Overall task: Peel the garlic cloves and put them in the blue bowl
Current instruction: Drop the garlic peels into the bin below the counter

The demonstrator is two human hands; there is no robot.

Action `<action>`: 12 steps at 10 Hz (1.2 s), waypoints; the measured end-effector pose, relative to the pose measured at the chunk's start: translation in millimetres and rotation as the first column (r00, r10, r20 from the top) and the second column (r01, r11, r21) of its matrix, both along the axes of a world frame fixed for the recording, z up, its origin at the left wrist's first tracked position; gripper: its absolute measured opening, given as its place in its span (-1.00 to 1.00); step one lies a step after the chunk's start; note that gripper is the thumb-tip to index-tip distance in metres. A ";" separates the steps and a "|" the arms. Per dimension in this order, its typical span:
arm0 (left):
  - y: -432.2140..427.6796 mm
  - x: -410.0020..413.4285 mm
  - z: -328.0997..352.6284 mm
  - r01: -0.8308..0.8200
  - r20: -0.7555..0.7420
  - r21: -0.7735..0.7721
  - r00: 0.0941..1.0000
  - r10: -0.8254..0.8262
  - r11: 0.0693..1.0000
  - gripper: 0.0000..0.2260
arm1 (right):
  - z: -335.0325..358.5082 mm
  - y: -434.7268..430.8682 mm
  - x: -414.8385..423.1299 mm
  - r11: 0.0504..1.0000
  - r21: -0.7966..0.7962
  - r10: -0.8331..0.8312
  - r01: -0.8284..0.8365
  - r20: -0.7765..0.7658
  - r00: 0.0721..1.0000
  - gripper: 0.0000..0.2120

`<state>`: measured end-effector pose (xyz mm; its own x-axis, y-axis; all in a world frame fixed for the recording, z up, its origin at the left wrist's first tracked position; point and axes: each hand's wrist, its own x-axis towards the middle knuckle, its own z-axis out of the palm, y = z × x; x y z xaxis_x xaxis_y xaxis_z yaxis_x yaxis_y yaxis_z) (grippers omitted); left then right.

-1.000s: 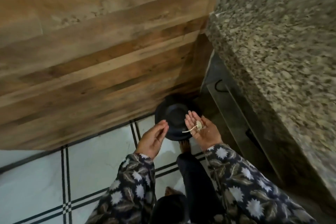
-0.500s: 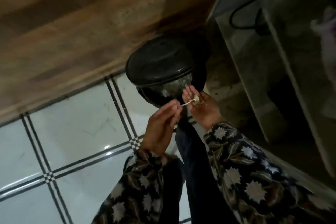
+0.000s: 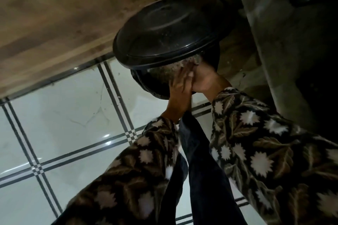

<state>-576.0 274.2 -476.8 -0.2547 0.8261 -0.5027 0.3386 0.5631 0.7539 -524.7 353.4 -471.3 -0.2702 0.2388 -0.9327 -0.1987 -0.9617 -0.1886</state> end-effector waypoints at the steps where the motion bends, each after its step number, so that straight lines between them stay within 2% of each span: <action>1: -5.3 -13.9 -11.0 -0.296 -0.019 -0.154 0.955 0.296 0.943 -0.63 | 4.6 -10.3 4.8 0.992 -0.013 -0.128 0.128 -0.051 0.990 -0.49; 2: 2.7 -12.4 0.0 -0.603 0.132 -0.301 0.741 0.658 0.739 -0.65 | 14.8 -21.0 10.4 0.914 -0.035 -0.404 0.404 -0.162 0.900 -0.56; 3: 17.2 -3.5 28.1 -0.578 0.302 -0.387 0.657 0.691 0.718 -0.73 | 14.1 -36.9 6.8 0.962 -0.005 -0.273 0.274 -0.118 0.955 -0.55; 4: 21.5 -0.8 35.9 -0.518 0.164 -0.105 0.833 0.528 0.849 -0.77 | 10.6 -32.0 10.3 0.979 0.103 -0.181 0.174 0.067 0.981 -0.61; 5: 10.4 4.3 31.1 -0.299 0.001 0.273 0.951 0.310 0.914 -0.78 | 10.1 -26.2 15.8 0.970 0.243 -0.013 -0.033 0.188 0.982 -0.77; 6: -9.0 2.7 -6.4 0.143 -0.077 0.147 0.988 -0.133 0.979 -0.60 | 19.4 -25.8 5.6 0.903 0.302 0.227 -0.305 0.267 0.937 -0.51; 7: -16.7 -15.6 -31.9 -0.065 -0.144 -0.184 0.989 0.039 0.981 -0.55 | 12.9 -23.8 2.4 0.984 0.170 0.036 -0.045 0.059 0.998 -0.44; 8: 2.3 -7.8 6.5 -0.508 0.276 -0.279 0.771 0.575 0.815 -0.50 | 27.4 -32.6 -11.4 0.972 0.235 0.000 -0.023 0.095 0.995 -0.56; 9: 17.5 7.3 50.0 -0.542 0.587 -0.552 0.287 0.757 0.633 -0.43 | 51.4 -41.3 -19.6 0.651 -0.029 -0.751 0.758 0.118 0.649 -0.53; 10: 5.5 6.3 91.4 -0.471 0.572 -0.430 0.518 0.636 0.770 -0.68 | 82.6 -55.6 2.1 0.956 0.223 0.129 -0.192 0.270 0.954 -0.65; 11: -11.5 10.8 140.5 -0.399 0.507 -0.344 0.683 0.526 0.850 -0.88 | 96.9 -64.3 34.5 0.885 0.298 0.211 -0.357 0.428 0.879 -0.71; 12: -20.8 16.9 190.1 -0.351 0.421 -0.185 0.816 0.397 0.918 -0.87 | 159.3 -78.1 56.9 0.843 0.374 0.204 -0.387 0.442 0.873 -0.69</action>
